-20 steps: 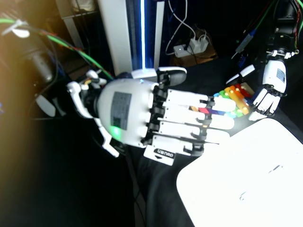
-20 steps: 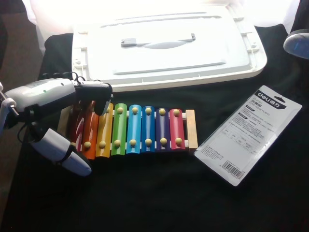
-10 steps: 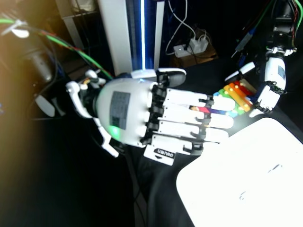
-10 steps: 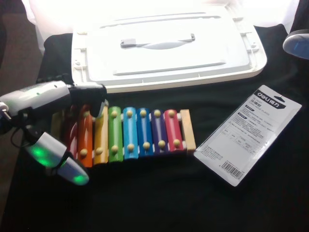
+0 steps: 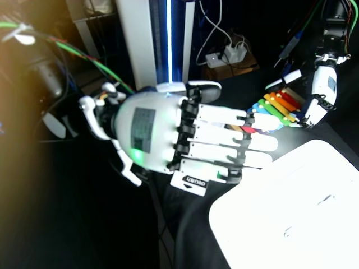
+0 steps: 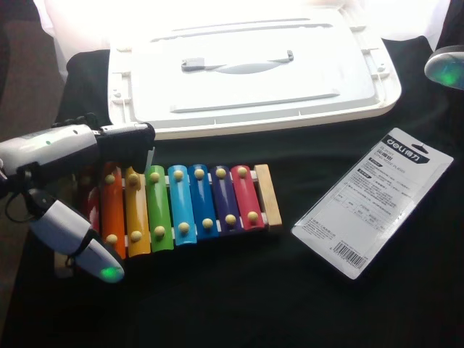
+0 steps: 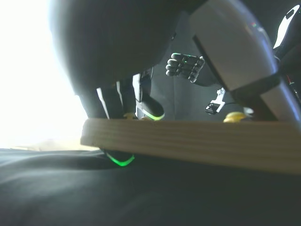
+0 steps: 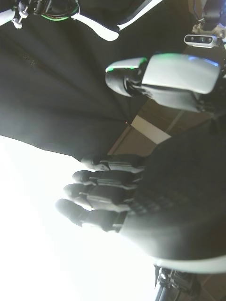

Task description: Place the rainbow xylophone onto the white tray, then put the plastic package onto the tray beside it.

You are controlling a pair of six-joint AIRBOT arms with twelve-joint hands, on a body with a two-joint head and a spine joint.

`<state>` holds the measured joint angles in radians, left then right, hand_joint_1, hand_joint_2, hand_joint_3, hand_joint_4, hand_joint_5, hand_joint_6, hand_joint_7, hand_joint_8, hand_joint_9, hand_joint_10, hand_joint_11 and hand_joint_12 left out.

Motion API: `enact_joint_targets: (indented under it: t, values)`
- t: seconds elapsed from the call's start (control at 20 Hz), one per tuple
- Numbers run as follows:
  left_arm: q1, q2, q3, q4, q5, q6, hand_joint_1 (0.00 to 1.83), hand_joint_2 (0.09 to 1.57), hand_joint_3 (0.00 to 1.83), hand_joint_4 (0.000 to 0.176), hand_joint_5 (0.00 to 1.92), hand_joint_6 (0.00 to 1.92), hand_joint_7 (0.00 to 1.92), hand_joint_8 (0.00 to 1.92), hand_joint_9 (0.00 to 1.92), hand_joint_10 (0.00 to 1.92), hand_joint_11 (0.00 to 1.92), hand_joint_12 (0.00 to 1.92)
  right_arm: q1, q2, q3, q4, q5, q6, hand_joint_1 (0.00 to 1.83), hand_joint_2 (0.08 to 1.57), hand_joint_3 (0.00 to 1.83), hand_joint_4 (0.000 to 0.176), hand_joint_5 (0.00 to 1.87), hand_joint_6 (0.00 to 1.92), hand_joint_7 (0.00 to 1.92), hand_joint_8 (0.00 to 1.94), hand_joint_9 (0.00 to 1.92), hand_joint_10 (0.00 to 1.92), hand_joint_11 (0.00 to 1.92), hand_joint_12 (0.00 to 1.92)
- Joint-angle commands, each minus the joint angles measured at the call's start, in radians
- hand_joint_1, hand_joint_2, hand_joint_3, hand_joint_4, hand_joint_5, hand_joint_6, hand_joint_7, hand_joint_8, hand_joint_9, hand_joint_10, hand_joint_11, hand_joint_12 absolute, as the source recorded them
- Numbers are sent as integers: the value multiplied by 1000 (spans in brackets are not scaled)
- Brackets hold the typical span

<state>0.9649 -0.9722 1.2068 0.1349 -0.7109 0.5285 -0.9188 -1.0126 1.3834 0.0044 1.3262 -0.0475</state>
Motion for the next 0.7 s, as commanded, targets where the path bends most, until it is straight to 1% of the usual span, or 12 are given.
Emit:
enact_joint_targets:
  t: [0.0,0.05,0.1,0.2,0.25,0.3,0.35,0.4,0.45,0.5,0.6,0.65]
  values:
    - [-5,4,0,-25,-111,-3,1427,969,363,158,232,1921,742,1866,1015,1921,970,1819,12,2,-1,39,111,10,815,867,0,0,401,2,379,7,362,11,92,747]
    - [-5,4,0,-27,-111,-2,1357,974,521,172,229,1921,729,1651,975,1912,987,1791,12,2,-2,39,111,10,823,865,0,0,408,5,388,9,374,15,109,755]
    - [-4,4,0,-31,-114,-2,1349,929,636,175,237,1921,746,1611,989,1911,989,1790,12,2,-2,39,111,10,828,862,0,0,411,5,390,9,375,14,112,758]
    - [-3,7,1,-47,-130,-1,1339,919,685,169,240,1921,736,1628,987,1909,1013,1908,12,2,-2,39,111,10,855,841,0,0,430,10,405,10,393,16,112,762]
    - [-2,8,0,-53,-137,-1,1339,919,685,169,240,1921,736,1628,987,1909,1013,1908,12,2,-2,39,111,10,855,841,0,0,430,10,405,10,393,16,112,762]
    - [0,9,0,-62,-148,-1,1336,888,764,175,273,1921,738,1668,1026,1919,1049,1918,12,2,-2,39,111,10,849,837,0,0,429,3,410,3,399,7,133,741]
    - [2,9,1,-72,-157,-1,1411,898,467,176,334,1921,765,1870,1007,1921,1043,1920,12,2,-2,39,111,10,836,831,0,0,426,0,411,1,403,6,143,734]
    - [4,9,1,-80,-166,-1,1413,954,284,176,357,1921,796,1911,1022,1921,1065,1921,12,2,-2,39,111,10,822,845,1,0,406,0,401,0,398,3,136,728]
    - [4,9,2,-85,-172,-1,1461,989,178,176,404,1921,807,1919,1036,1921,1059,1921,12,2,-2,39,111,10,838,838,0,0,419,6,398,0,398,2,137,727]
    - [5,9,2,-88,-175,-1,1552,987,142,163,495,1921,843,1921,1063,1921,1091,1921,12,2,-2,39,111,10,879,835,0,0,429,9,408,4,409,6,135,722]
    - [4,9,2,-90,-176,3,1552,1028,85,175,527,1921,902,1921,1155,1921,1231,1921,12,2,-1,39,111,10,918,836,0,0,445,0,429,0,430,2,177,662]
    - [4,10,3,-90,-176,3,1543,1042,73,176,569,1921,998,1921,1237,1921,1301,1921,12,2,-1,39,111,10,919,849,6,0,446,0,425,0,426,0,173,652]
